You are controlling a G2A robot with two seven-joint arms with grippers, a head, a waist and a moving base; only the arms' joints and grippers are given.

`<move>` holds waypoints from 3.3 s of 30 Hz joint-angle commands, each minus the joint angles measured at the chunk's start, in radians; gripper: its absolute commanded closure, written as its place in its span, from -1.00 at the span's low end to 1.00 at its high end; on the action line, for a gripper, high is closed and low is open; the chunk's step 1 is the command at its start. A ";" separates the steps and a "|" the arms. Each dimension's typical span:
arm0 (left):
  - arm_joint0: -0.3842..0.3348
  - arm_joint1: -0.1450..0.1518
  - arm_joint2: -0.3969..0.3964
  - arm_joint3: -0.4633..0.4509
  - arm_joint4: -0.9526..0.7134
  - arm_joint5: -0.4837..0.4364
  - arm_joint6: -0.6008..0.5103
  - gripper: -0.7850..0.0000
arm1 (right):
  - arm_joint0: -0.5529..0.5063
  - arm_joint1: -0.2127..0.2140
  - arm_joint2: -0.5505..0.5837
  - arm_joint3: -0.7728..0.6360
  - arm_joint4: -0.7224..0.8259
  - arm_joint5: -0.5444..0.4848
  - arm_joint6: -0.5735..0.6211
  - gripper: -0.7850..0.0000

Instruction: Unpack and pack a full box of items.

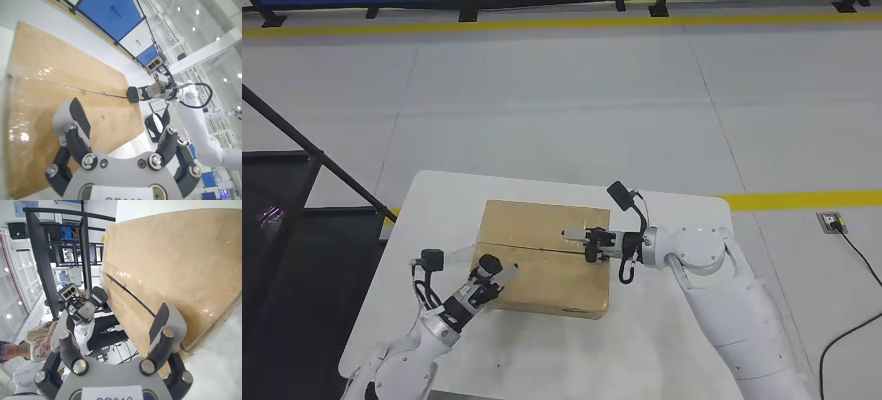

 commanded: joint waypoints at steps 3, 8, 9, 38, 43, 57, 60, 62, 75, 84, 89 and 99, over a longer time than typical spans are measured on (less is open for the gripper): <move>0.057 0.007 -0.106 0.014 -0.081 -0.012 0.032 -1.00 | -0.011 0.003 0.000 0.012 0.013 -0.016 -0.014 -1.00; 0.121 0.011 -0.194 0.063 -0.182 -0.013 0.035 -1.00 | -0.017 0.005 0.000 0.009 0.017 -0.026 -0.029 -1.00; 0.130 0.012 -0.204 0.078 -0.205 -0.015 0.023 -1.00 | -0.017 0.005 0.000 0.009 0.017 -0.026 -0.029 -1.00; -0.297 -0.043 -0.047 0.698 -0.708 -0.047 -0.154 -1.00 | -0.017 0.005 0.000 0.009 0.017 -0.026 -0.029 -1.00; -0.251 -0.034 -0.100 0.608 -0.633 -0.122 -0.084 -1.00 | -0.017 0.005 0.000 0.009 0.017 -0.026 -0.029 -1.00; -0.097 -0.024 -0.180 0.247 -0.368 -0.148 0.086 -1.00 | -0.017 0.005 0.000 0.009 0.017 -0.026 -0.029 -1.00; -0.096 -0.024 -0.178 0.211 -0.341 -0.135 0.083 -1.00 | -0.017 0.005 0.000 0.009 0.017 -0.026 -0.029 -1.00; -0.099 -0.024 -0.175 0.192 -0.314 -0.132 0.081 -1.00 | -0.037 0.006 -0.003 -0.008 0.017 -0.034 -0.052 -1.00; -0.132 -0.026 -0.133 0.127 -0.188 -0.142 0.026 -1.00 | -0.069 0.023 0.009 -0.044 0.027 -0.042 -0.058 -1.00; -0.180 -0.018 -0.100 0.148 -0.164 -0.201 -0.132 -1.00 | -0.062 0.029 0.002 -0.039 0.038 -0.049 -0.064 -1.00; -0.220 -0.013 -0.081 0.173 -0.182 -0.223 -0.225 -1.00 | -0.057 0.032 -0.004 -0.034 0.045 -0.052 -0.067 -1.00; -0.209 0.000 -0.113 0.149 -0.339 -0.276 -0.317 -1.00 | -0.056 0.038 -0.009 -0.022 0.062 -0.069 -0.081 -1.00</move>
